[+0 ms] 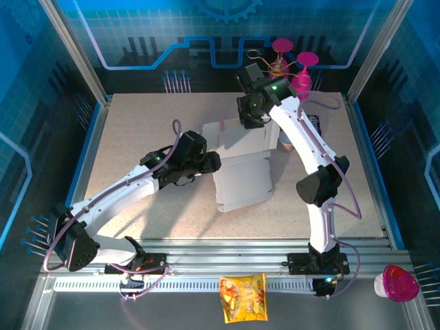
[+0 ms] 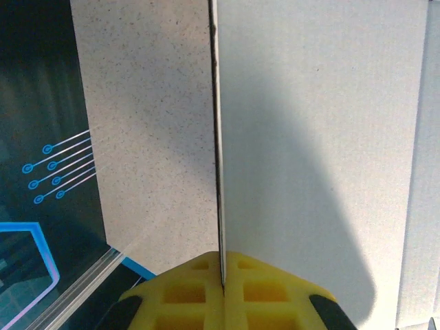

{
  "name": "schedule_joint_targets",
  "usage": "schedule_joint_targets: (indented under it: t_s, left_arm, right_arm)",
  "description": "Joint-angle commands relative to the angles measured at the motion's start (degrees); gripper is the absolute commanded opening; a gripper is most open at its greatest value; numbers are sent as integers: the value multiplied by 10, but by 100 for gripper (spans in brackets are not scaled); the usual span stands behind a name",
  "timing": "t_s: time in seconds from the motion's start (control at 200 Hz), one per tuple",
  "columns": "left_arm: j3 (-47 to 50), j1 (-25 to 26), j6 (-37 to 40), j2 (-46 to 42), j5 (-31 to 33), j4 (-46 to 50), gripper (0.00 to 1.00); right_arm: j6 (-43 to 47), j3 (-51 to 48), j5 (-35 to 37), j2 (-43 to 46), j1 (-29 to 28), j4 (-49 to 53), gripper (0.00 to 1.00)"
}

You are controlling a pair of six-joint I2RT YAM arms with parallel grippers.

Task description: Fold the paper box

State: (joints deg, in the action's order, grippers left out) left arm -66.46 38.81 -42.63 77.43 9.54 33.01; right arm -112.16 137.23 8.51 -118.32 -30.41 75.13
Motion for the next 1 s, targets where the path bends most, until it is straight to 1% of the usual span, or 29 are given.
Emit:
schedule_joint_targets:
  t_s: [0.0, 0.145, 0.27, 0.435, 0.72, 0.871, 0.991]
  left_arm:
    - [-29, -5, 39, 26, -18, -16, 66]
    - [-26, -4, 49, 46, -36, -24, 63]
    - [-12, 0, 46, 37, -48, -34, 62]
    - [13, 18, 39, 26, -52, -38, 63]
    - [48, 36, 19, 20, -31, -59, 63]
    - [40, 36, 19, 34, -24, -68, 58]
    - [11, 36, 20, 58, -7, -55, 49]
  right_arm:
    - [-20, -15, 4, 10, 6, 29, 0]
    - [-18, -27, 0, 16, 10, 21, 0]
    - [-20, -52, -3, 26, 15, 1, 0]
    - [-21, -79, -10, 38, 24, -24, 0]
    - [-21, -86, -17, 44, 31, -33, 0]
    - [-22, -104, -21, 52, 32, -43, 0]
    - [-22, -114, -23, 55, 32, -49, 0]
